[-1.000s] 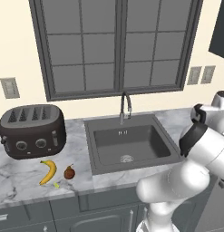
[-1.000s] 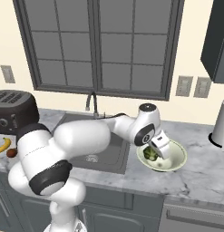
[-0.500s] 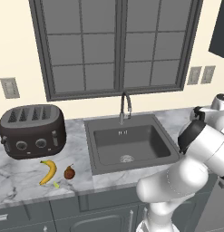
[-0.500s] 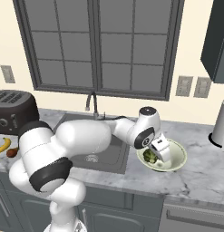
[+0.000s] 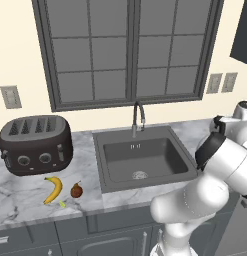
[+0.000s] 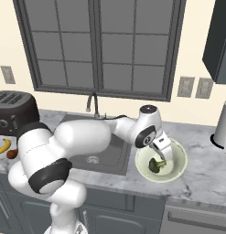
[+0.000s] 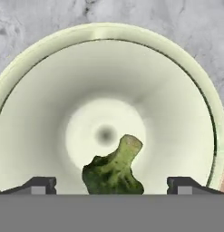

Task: There is a mixed pile of frozen fruits and vegetables on the counter. Locate all the frozen vegetables and place the items in a bowl on the counter. Take all the frozen fruits and defrost them in a running sink.

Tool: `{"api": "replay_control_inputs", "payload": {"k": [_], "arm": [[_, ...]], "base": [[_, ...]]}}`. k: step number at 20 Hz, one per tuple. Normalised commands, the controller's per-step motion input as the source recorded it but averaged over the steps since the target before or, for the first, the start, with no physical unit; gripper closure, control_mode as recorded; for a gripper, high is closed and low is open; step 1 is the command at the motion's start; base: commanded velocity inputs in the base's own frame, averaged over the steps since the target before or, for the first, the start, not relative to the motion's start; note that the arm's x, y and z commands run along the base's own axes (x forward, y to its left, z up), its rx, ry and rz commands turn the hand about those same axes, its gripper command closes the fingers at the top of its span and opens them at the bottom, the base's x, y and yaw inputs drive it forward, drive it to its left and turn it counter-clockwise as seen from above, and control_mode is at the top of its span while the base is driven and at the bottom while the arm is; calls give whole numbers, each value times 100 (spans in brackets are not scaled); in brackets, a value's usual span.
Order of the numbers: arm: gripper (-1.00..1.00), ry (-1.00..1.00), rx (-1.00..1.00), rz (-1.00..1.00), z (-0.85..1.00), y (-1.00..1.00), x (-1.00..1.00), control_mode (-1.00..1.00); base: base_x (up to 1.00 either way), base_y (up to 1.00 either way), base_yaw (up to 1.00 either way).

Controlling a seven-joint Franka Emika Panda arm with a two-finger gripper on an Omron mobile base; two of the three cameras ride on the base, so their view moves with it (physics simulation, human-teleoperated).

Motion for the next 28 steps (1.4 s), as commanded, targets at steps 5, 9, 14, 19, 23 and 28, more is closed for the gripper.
{"api": "replay_control_inputs", "payload": {"k": [5,9,14,19,23,28], "arm": [[-100,0,-22,0,73,8,61,-100],[-100,0,-9,0,50,19,5,-100],[-100,4,0,-2,9,91,-16,-100],[-100,6,0,9,0,100,-81,-100],[-100,0,0,10,0,100,-100,-100],[-100,0,0,17,29,100,-83,-100]], "base": [[0,0,0],[0,0,0],[0,0,0],[0,0,0],[0,0,0],[0,0,0]]}}
